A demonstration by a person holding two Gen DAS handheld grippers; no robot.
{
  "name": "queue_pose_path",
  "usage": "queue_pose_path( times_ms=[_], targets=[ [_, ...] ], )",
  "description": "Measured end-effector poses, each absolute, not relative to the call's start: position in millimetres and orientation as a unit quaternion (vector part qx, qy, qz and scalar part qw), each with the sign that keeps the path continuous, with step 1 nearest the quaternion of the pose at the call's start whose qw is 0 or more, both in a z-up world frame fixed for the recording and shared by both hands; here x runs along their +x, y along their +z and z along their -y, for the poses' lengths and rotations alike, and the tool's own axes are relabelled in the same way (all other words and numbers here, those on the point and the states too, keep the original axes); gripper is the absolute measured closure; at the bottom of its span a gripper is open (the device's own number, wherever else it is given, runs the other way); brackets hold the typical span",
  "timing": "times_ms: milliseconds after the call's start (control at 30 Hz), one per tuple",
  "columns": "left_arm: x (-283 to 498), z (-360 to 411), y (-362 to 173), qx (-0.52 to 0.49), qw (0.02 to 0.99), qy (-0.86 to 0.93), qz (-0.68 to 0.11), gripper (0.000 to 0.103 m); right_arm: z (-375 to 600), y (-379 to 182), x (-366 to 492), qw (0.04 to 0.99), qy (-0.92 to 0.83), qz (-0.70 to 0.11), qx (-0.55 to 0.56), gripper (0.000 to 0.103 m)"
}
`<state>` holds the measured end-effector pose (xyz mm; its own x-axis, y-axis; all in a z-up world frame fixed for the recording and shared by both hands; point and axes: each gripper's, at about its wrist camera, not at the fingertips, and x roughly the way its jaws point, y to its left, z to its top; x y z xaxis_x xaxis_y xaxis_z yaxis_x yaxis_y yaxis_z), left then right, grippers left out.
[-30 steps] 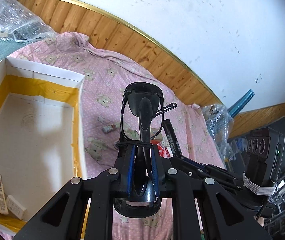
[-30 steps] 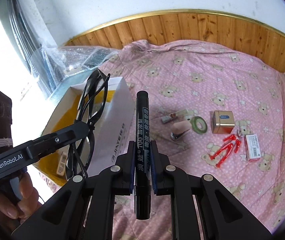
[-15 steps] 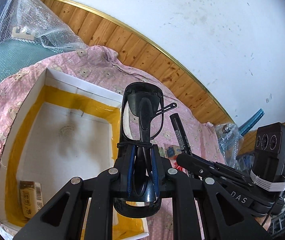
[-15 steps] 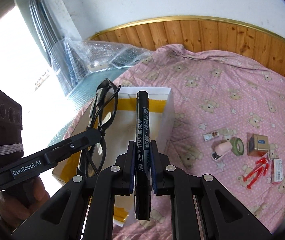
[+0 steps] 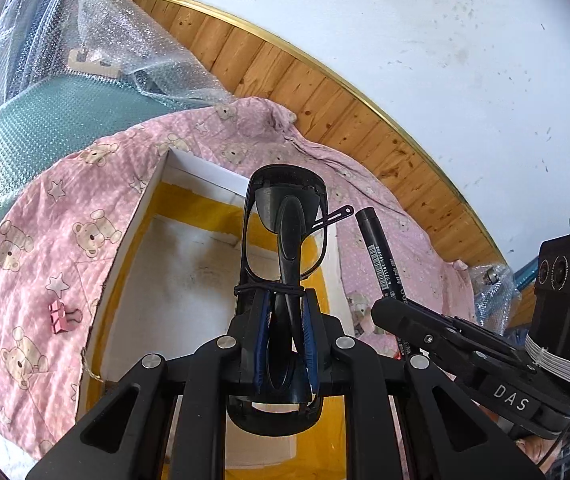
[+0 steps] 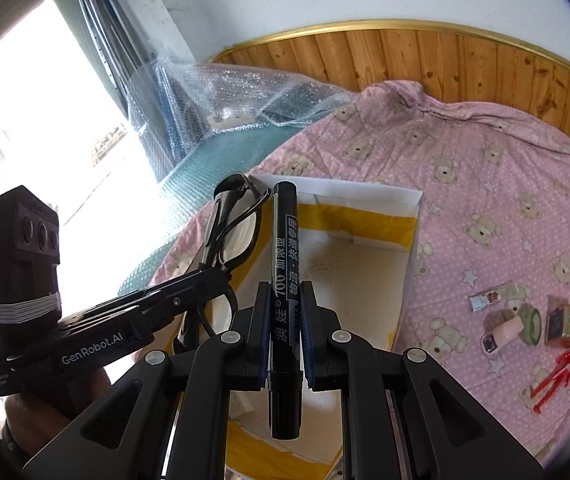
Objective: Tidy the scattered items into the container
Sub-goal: 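Open both grippers to drop the glasses and marker into the box, then move both grippers back toward the remaining items on the bedspread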
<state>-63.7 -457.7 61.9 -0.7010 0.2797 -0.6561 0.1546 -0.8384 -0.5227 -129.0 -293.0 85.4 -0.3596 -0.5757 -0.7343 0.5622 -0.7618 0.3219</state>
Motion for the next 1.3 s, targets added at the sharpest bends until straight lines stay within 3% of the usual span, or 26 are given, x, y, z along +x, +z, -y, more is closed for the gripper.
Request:
queue_pose_path(
  times_ms=[133, 200, 267, 500, 733, 1000, 1133, 1300],
  targets=[
    [-82, 464, 54, -0.403, 0.017, 0.877, 0.259, 0.085, 306, 72, -146, 0.338, -0.825, -0.003, 0.453, 0.085],
    [-96, 465, 46, -0.415, 0.003, 0.88, 0.23, 0.073, 305, 65, -152, 0.329, -0.827, -0.003, 0.455, 0.061],
    [-100, 473, 39, -0.421, -0.013, 0.876, 0.234, 0.062, 300, 61, -155, 0.324, -0.827, 0.004, 0.459, 0.061],
    [-74, 500, 41, -0.404, -0.03, 0.868, 0.288, 0.06, 271, 56, -144, 0.318, -0.823, 0.03, 0.47, 0.061],
    [-55, 488, 45, -0.408, -0.013, 0.865, 0.291, 0.06, 257, 55, -130, 0.327, -0.815, 0.055, 0.476, 0.061],
    [-53, 458, 50, -0.42, 0.001, 0.866, 0.269, 0.06, 250, 61, -119, 0.335, -0.815, 0.06, 0.469, 0.061],
    [-51, 446, 48, -0.431, -0.013, 0.868, 0.247, 0.051, 244, 60, -114, 0.338, -0.813, 0.064, 0.47, 0.061],
    [-45, 431, 45, -0.441, -0.025, 0.872, 0.213, 0.051, 235, 58, -107, 0.339, -0.812, 0.07, 0.47, 0.061]
  ],
)
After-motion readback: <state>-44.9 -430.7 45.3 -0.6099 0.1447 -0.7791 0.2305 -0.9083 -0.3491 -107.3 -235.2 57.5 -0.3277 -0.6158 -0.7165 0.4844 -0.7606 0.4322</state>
